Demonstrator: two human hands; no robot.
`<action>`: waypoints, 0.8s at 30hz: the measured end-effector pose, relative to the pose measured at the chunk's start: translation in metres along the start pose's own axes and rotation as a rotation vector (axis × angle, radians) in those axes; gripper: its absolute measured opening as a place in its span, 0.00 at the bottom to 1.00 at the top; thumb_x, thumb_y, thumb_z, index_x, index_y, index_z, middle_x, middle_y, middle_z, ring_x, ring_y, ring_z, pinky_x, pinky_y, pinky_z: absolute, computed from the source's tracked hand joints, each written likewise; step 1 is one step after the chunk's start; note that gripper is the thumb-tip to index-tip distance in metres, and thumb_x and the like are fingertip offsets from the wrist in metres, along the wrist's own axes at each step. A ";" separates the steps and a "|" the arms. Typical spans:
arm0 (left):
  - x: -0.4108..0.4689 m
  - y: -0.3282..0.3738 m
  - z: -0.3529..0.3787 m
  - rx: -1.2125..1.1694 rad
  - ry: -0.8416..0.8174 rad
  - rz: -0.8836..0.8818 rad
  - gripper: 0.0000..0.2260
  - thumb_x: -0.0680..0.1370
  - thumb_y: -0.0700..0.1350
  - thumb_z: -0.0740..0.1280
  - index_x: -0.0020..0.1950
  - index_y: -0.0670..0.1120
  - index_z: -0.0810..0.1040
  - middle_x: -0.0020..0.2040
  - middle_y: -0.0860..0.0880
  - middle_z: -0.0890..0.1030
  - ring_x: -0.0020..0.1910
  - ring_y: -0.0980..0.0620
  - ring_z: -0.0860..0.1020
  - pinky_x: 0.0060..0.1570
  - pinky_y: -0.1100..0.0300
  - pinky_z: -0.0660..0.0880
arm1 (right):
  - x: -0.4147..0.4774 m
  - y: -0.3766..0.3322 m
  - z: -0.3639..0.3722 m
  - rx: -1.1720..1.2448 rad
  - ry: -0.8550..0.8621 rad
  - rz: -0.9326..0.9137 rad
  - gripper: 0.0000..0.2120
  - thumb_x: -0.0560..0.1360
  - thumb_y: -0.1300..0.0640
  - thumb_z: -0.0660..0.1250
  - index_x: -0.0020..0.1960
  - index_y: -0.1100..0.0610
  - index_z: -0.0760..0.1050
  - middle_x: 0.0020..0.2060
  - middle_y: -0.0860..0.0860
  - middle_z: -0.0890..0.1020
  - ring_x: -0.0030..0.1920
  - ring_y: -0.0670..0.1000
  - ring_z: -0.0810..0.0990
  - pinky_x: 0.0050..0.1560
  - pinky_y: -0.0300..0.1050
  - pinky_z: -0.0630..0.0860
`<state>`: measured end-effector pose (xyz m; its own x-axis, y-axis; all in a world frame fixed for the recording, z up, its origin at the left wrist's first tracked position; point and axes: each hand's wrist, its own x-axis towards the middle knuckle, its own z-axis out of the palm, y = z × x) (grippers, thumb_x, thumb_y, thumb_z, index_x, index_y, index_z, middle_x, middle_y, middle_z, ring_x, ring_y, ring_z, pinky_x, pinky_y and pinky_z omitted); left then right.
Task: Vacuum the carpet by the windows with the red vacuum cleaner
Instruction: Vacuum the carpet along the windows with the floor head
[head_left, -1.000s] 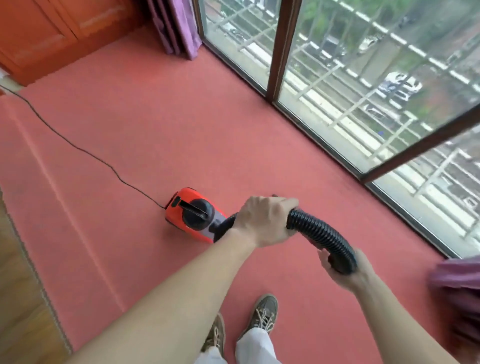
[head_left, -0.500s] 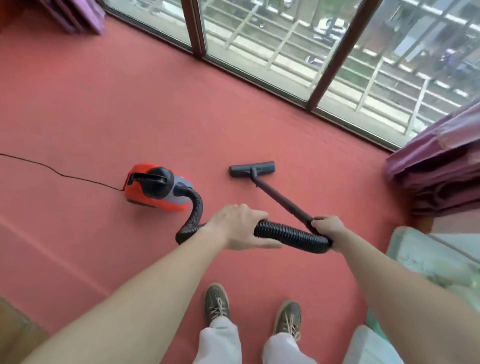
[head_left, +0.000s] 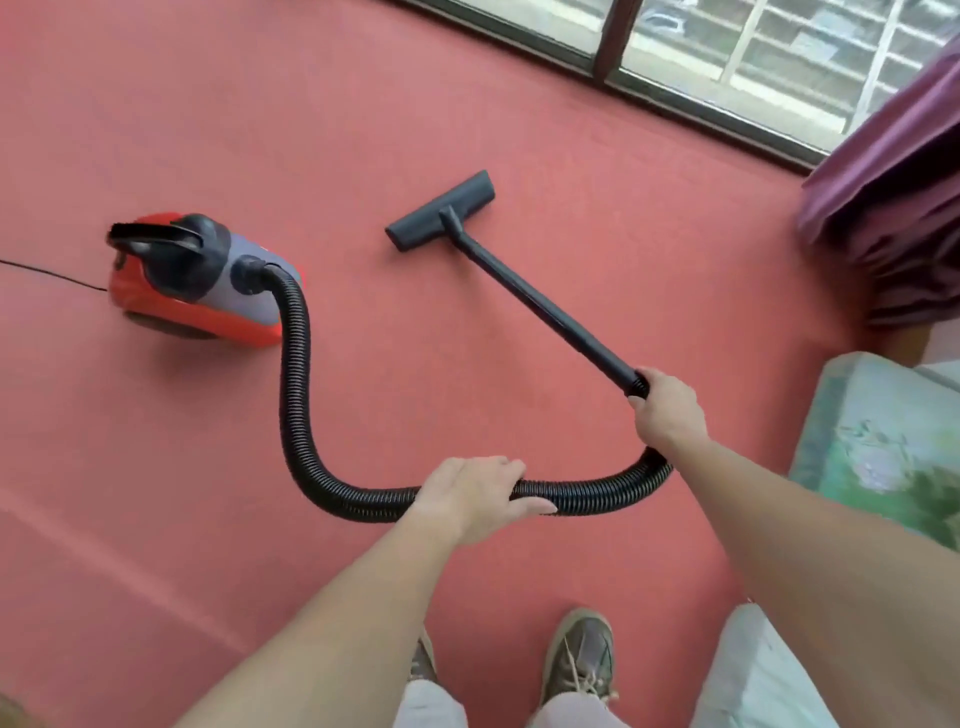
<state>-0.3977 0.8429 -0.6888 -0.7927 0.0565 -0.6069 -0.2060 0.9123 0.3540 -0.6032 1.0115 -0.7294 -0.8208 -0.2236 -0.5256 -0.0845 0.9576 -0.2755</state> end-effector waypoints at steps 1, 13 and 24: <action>0.018 -0.004 0.016 0.006 0.013 -0.019 0.27 0.77 0.72 0.48 0.48 0.49 0.66 0.48 0.50 0.75 0.49 0.45 0.77 0.42 0.52 0.66 | 0.016 0.006 0.011 0.005 0.020 -0.014 0.18 0.78 0.58 0.63 0.67 0.47 0.72 0.52 0.56 0.80 0.52 0.61 0.79 0.51 0.50 0.75; 0.223 -0.047 0.149 0.286 0.159 0.022 0.30 0.81 0.66 0.49 0.66 0.42 0.64 0.57 0.45 0.72 0.53 0.44 0.74 0.46 0.53 0.65 | 0.177 0.054 0.124 -0.149 0.089 -0.143 0.36 0.74 0.68 0.57 0.78 0.45 0.55 0.69 0.52 0.64 0.62 0.60 0.74 0.59 0.54 0.72; 0.125 -0.081 0.066 0.343 0.305 -0.107 0.16 0.84 0.53 0.51 0.67 0.43 0.62 0.60 0.45 0.68 0.57 0.44 0.68 0.58 0.49 0.66 | 0.101 0.018 0.062 -0.500 0.072 -0.148 0.21 0.78 0.61 0.56 0.71 0.56 0.64 0.62 0.55 0.72 0.58 0.61 0.76 0.51 0.54 0.74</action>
<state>-0.4421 0.8027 -0.8404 -0.9204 -0.1197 -0.3722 -0.1347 0.9908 0.0144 -0.6527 0.9948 -0.8379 -0.8152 -0.3665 -0.4485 -0.4469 0.8906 0.0843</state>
